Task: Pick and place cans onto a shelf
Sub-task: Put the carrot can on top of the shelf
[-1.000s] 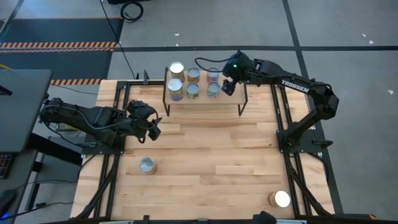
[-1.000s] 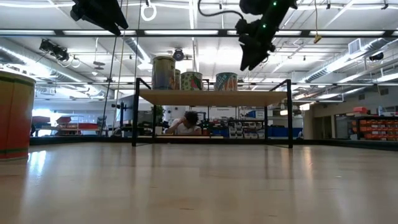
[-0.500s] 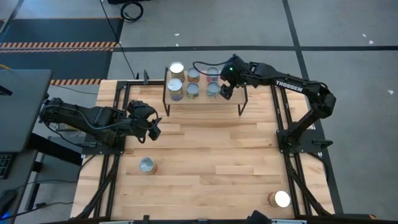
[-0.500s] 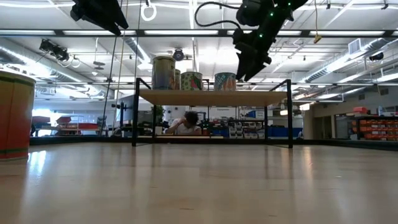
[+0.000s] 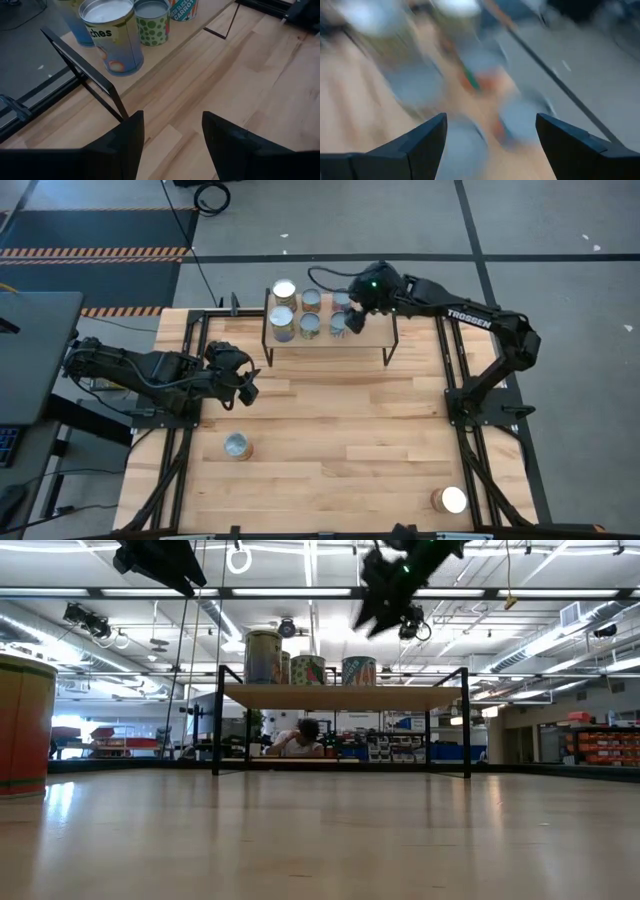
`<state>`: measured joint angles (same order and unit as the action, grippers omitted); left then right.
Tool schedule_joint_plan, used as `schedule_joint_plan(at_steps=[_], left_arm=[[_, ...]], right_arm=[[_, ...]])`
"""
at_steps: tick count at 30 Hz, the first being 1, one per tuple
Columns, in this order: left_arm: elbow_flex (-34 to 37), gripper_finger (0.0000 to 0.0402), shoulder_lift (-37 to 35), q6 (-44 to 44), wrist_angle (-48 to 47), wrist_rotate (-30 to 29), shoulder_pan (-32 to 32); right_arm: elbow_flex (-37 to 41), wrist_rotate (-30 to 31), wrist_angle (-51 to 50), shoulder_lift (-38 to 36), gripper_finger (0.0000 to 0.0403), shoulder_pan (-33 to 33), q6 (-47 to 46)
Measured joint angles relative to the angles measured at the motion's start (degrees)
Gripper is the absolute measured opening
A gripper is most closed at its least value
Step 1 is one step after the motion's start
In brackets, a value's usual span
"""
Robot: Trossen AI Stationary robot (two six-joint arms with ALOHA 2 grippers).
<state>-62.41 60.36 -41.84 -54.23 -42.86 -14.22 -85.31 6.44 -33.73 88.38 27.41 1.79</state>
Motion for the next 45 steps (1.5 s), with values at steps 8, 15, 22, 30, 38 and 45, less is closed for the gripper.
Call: schedule_joint_plan(at_steps=[8,15,22,30,38,45], left_arm=[[0.0,0.0203,0.0,0.5,1.0,-2.6,0.0],[0.0,0.0203,0.0,0.4,2.1,-2.8,0.0],[0.0,0.0203,0.0,0.2,2.3,-3.1,0.0],[0.0,0.0203,0.0,0.0,2.4,-3.5,0.0],[0.0,0.0203,0.0,0.0,2.3,-3.5,0.0],[0.0,0.0203,0.0,0.2,2.3,-3.5,0.0]], right_arm=[[0.0,-1.9,15.2,6.4,0.0311,-3.1,-4.2],[0.0,-3.0,20.0,11.5,0.0311,-4.2,-3.9],[0.0,2.2,15.8,12.9,0.0311,-4.5,1.3],[0.0,3.1,15.5,12.9,0.0311,-4.6,2.7],[-0.1,4.6,13.8,12.4,0.0311,-4.9,2.7],[0.0,5.9,13.4,10.6,0.0311,-5.0,2.7]])
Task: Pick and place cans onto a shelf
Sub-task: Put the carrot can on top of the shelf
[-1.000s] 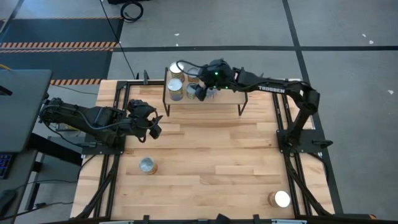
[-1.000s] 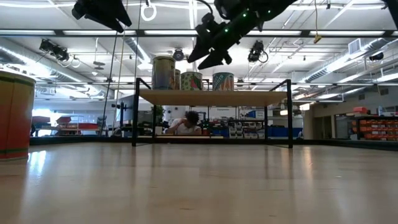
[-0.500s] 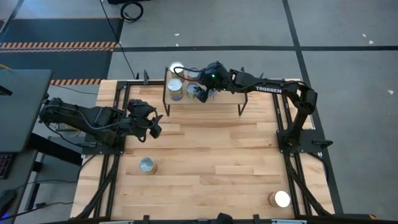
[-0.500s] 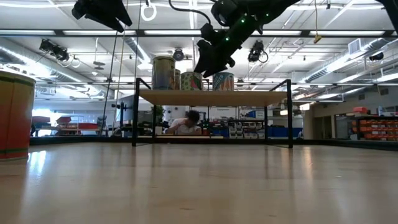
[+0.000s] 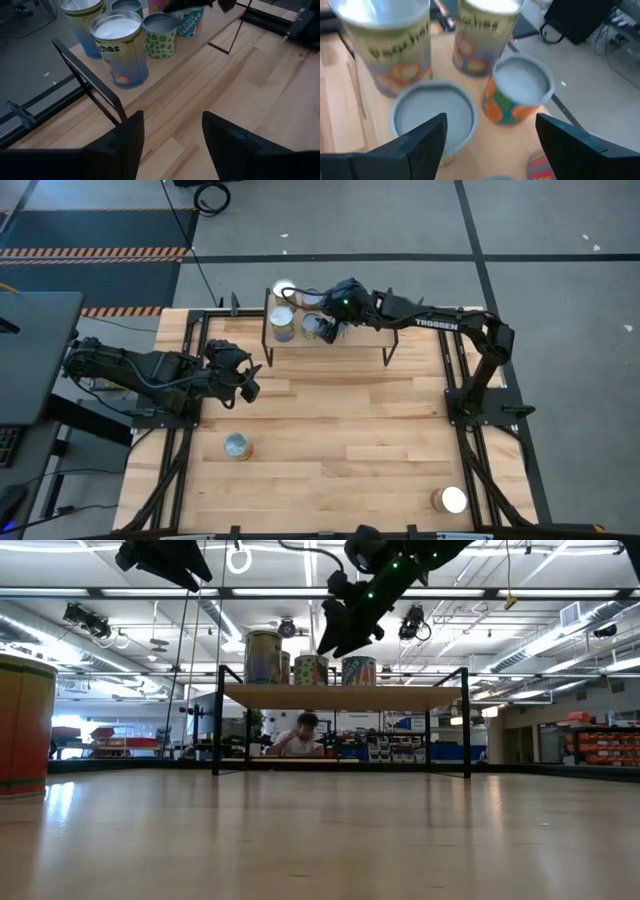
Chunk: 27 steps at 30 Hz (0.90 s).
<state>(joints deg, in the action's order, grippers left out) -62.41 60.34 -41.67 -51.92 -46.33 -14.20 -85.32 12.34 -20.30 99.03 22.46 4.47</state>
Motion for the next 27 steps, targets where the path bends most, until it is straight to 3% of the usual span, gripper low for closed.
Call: schedule_joint_plan(at_steps=[5,11,16,27], left_arm=[[0.0,0.0203,0.0,0.0,-0.1,0.0,0.0],[0.0,0.0203,0.0,-1.2,0.5,0.0,0.0],[0.0,0.0203,0.0,-3.2,0.7,0.0,0.0],[0.0,0.0203,0.0,-4.2,0.7,-0.1,4.1]], right_arm=[[0.0,-1.2,4.0,-1.5,0.0311,0.2,-0.9],[-0.1,-9.6,15.1,-0.5,0.0311,3.6,-4.3],[0.0,-5.9,19.5,2.3,0.0305,7.2,-3.2],[-4.2,-3.9,10.1,8.5,0.0301,8.4,1.6]])
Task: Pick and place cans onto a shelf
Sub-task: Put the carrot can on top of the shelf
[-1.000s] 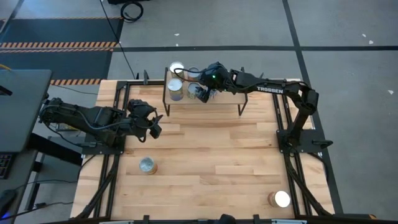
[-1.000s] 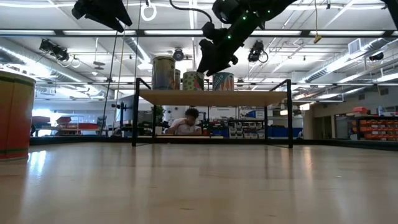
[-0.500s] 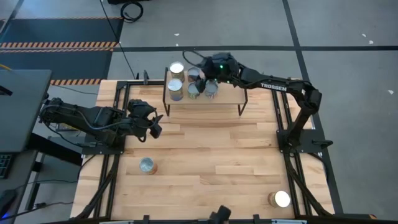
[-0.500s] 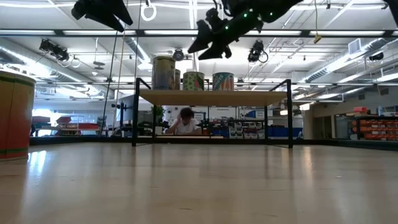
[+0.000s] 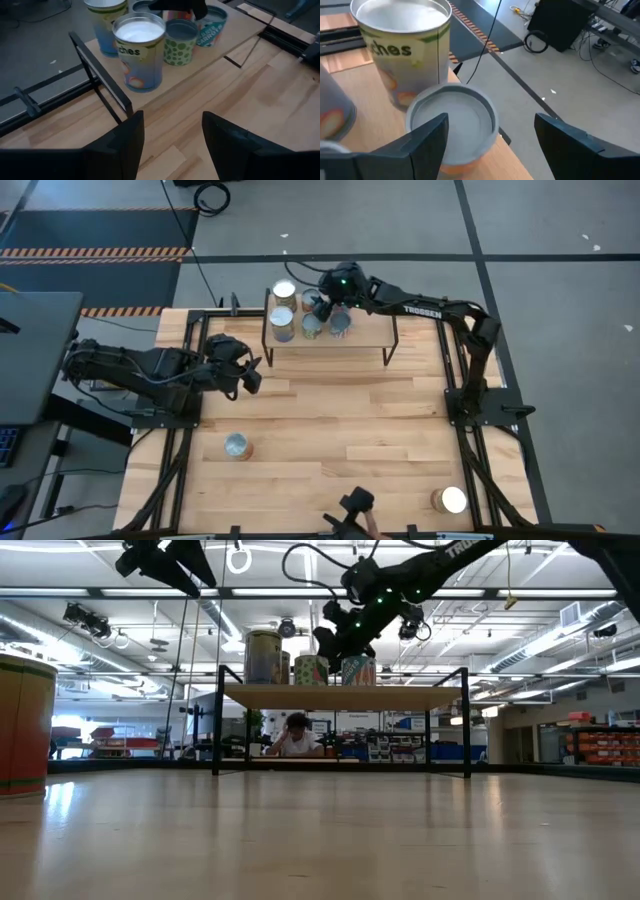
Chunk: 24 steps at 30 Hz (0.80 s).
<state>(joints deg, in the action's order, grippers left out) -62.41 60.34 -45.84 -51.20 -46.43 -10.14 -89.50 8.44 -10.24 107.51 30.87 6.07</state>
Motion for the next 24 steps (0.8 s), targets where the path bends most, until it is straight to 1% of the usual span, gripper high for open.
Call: schedule_joint_plan(at_steps=[5,8,16,24], left_arm=[[0.0,0.0203,0.0,0.3,0.0,0.1,0.8],[0.0,0.0203,0.0,0.5,0.0,0.4,0.8],[0.0,0.0203,0.0,1.5,0.0,0.6,0.8],[0.0,0.0203,0.0,1.5,0.0,0.6,0.8]], right_arm=[[-1.7,0.1,-1.0,0.2,0.0301,-0.1,0.1],[-3.0,0.0,-3.9,0.2,0.0301,0.0,0.1],[-3.1,-2.1,-8.0,0.1,0.0301,1.1,-1.5],[-3.1,-0.4,-8.7,-0.3,0.0301,1.1,-1.4]])
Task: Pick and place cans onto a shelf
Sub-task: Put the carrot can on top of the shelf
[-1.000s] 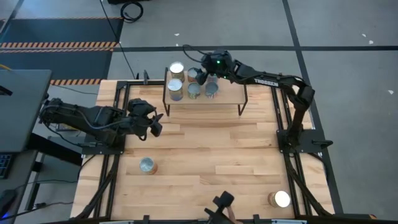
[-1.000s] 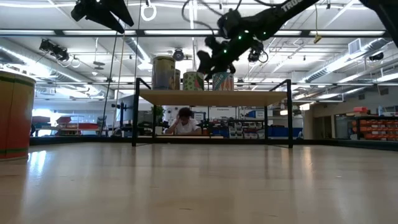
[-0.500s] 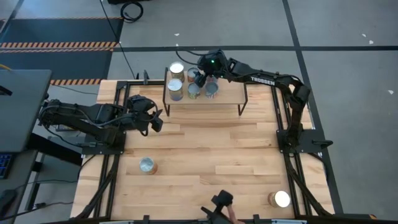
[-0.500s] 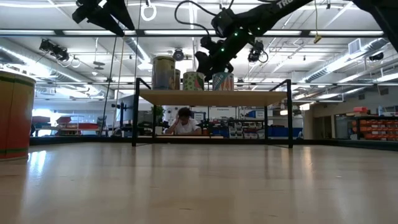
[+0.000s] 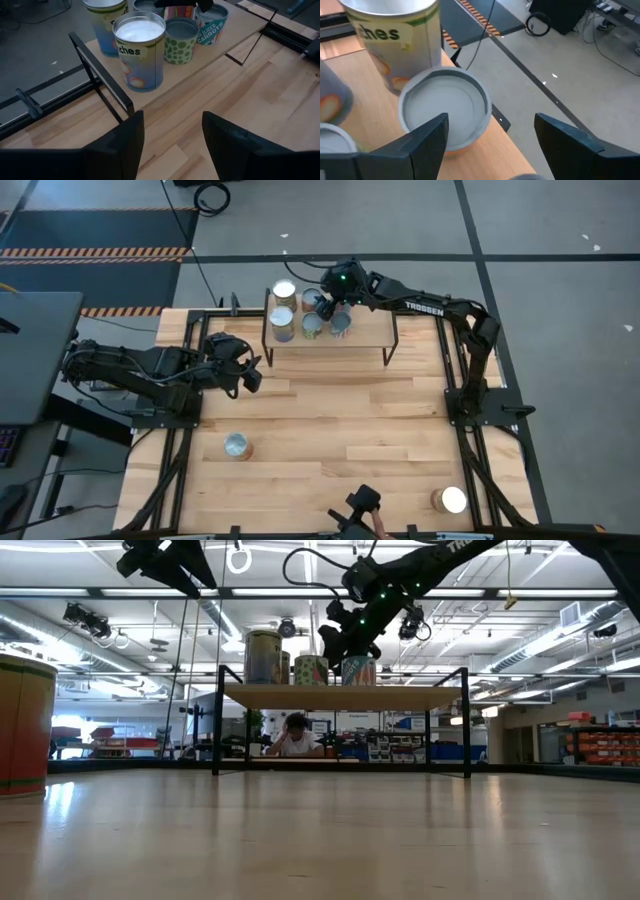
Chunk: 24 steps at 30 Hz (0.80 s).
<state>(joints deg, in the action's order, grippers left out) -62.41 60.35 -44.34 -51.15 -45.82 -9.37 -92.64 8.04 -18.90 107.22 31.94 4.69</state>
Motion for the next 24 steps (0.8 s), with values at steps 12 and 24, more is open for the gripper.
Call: schedule_joint_plan(at_steps=[12,24], left_arm=[[0.0,0.0203,0.0,0.0,0.4,0.0,0.0],[0.0,0.0203,0.0,0.0,0.4,0.0,0.7]], right_arm=[[0.2,2.6,-1.2,-1.7,0.0301,0.0,0.5],[0.3,-4.7,6.4,-0.2,0.0301,0.2,1.3]])
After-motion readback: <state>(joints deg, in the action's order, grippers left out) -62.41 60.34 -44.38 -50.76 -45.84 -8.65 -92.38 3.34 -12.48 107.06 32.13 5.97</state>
